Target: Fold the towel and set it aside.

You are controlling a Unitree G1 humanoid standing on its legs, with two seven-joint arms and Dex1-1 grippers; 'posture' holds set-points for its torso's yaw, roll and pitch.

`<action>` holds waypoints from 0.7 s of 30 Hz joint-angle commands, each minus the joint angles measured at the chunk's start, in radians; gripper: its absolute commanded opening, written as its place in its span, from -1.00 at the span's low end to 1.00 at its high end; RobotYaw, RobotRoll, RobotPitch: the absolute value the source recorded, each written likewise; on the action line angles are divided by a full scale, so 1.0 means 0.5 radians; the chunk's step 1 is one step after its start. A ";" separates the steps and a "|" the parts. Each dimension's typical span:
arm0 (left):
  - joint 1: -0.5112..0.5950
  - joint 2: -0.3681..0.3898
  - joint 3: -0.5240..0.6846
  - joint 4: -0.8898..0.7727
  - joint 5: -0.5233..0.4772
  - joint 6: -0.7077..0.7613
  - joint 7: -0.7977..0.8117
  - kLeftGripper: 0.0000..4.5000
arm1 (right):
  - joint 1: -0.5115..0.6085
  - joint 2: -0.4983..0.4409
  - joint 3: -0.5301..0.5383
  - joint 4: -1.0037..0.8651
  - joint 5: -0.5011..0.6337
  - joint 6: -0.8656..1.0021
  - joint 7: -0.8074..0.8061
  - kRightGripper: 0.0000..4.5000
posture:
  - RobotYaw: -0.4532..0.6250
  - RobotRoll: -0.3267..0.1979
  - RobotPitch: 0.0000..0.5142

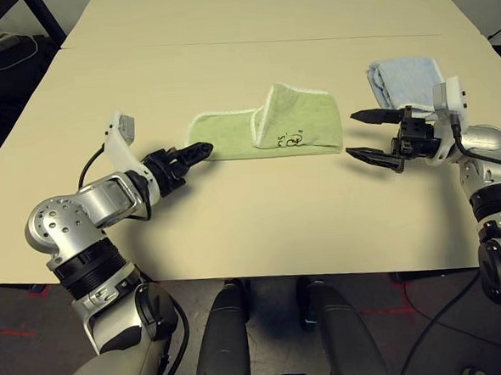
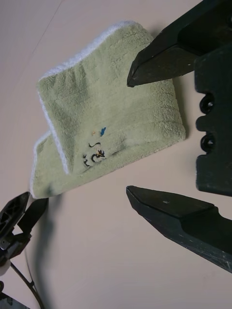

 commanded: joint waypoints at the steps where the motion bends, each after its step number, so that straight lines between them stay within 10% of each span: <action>1: -0.020 -0.006 -0.056 0.078 0.067 -0.100 0.007 1.00 | 0.014 0.000 0.011 0.005 -0.011 -0.016 0.000 0.99 | 0.12 0.25 -0.18; 11: 0.000 0.027 -0.127 0.123 0.102 -0.230 0.007 1.00 | 0.024 -0.011 0.008 0.005 -0.015 -0.014 -0.011 0.99 | 0.12 0.25 -0.17; 21: 0.013 0.031 -0.124 0.128 0.120 -0.270 0.029 -0.44 | 0.016 -0.009 0.009 0.008 -0.017 -0.012 -0.019 1.00 | 0.11 0.25 -0.17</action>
